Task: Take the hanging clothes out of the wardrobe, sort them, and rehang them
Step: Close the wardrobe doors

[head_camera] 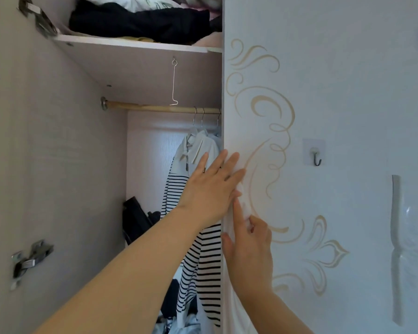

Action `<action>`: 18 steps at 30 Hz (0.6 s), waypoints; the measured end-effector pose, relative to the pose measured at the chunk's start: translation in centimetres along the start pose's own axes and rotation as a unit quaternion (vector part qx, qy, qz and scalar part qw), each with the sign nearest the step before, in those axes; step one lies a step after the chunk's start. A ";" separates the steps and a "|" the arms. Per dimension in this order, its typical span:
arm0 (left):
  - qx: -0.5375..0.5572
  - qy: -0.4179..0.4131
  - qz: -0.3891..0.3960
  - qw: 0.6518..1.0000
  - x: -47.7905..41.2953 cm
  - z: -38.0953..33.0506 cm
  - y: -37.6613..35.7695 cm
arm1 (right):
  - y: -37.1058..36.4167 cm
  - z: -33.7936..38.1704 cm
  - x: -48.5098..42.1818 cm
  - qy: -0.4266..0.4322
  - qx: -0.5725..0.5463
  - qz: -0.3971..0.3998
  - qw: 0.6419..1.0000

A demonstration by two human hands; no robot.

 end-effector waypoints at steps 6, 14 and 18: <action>0.039 0.003 -0.002 0.999 -1.2 1.4 -3.1 | -3.0 -0.9 -1.1 -0.009 0.023 0.017 1.000; 0.085 0.000 -0.030 0.996 -1.3 1.8 -4.3 | -3.8 -1.2 -1.3 0.036 0.148 -0.060 0.987; 0.082 0.006 -0.007 0.997 -1.3 1.8 -3.7 | -3.6 -1.2 -1.0 0.024 0.127 -0.015 0.991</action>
Point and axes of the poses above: each hand's wrist, its own x-axis away from the middle knuckle, its own y-axis out of the back of the hand, z = x × y, the point moved 6 cm from there along -x, towards the middle knuckle, and after that the axes turned 8 degrees about -z, right-handed, at the moved point
